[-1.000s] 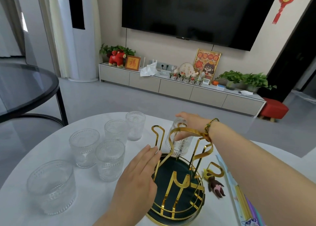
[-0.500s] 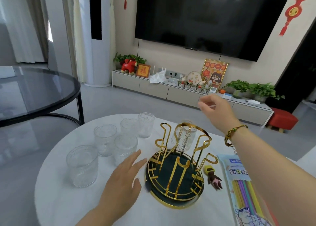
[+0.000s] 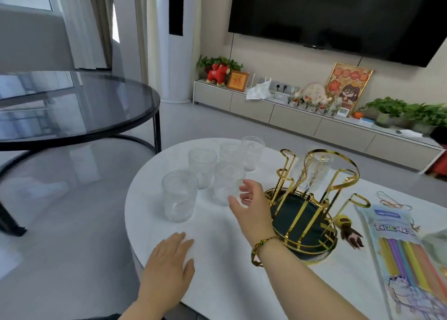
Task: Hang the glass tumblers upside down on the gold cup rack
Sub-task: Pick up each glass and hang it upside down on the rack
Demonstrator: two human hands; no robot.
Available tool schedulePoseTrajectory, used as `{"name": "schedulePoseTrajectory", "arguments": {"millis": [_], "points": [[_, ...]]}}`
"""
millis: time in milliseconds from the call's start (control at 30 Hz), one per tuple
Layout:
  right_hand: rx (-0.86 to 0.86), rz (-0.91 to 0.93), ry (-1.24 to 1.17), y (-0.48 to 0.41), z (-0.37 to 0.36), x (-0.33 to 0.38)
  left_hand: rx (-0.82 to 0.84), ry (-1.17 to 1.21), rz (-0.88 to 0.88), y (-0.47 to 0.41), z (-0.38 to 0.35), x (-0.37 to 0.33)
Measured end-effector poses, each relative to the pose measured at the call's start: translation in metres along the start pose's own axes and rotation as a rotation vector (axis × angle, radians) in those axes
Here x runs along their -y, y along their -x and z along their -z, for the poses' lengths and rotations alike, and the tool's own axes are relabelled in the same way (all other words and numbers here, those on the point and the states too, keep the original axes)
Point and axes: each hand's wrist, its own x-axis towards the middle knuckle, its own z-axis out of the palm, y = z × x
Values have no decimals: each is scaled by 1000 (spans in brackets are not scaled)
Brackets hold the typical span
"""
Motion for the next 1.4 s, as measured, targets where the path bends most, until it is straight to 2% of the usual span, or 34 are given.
{"name": "schedulePoseTrajectory", "arguments": {"millis": [167, 367, 600, 733, 900, 1100, 1300, 1400], "points": [[-72, -223, -169, -26, -35, -32, 31, -98, 35, -2, -1, 3], [-208, -251, -243, -56, -67, -46, 81, -55, 66, -4, 1, 4], [-112, -307, -147, -74, -61, -59, 89, -38, 44, -6, -5, 7], [-59, -259, -142, -65, -47, -56, 80, -26, 35, -4, -8, 6], [-33, -25, -170, -21, -9, -35, 108, -16, 35, -5, -12, 7], [110, 76, -225, 44, 60, 1, 253, -30, 77, -10, 3, -6], [-37, 61, -161, 76, 152, 18, 48, 296, -31, -34, 39, -69], [-149, 56, -147, 79, 196, 22, -31, 362, -122, -58, 61, -115]]}}
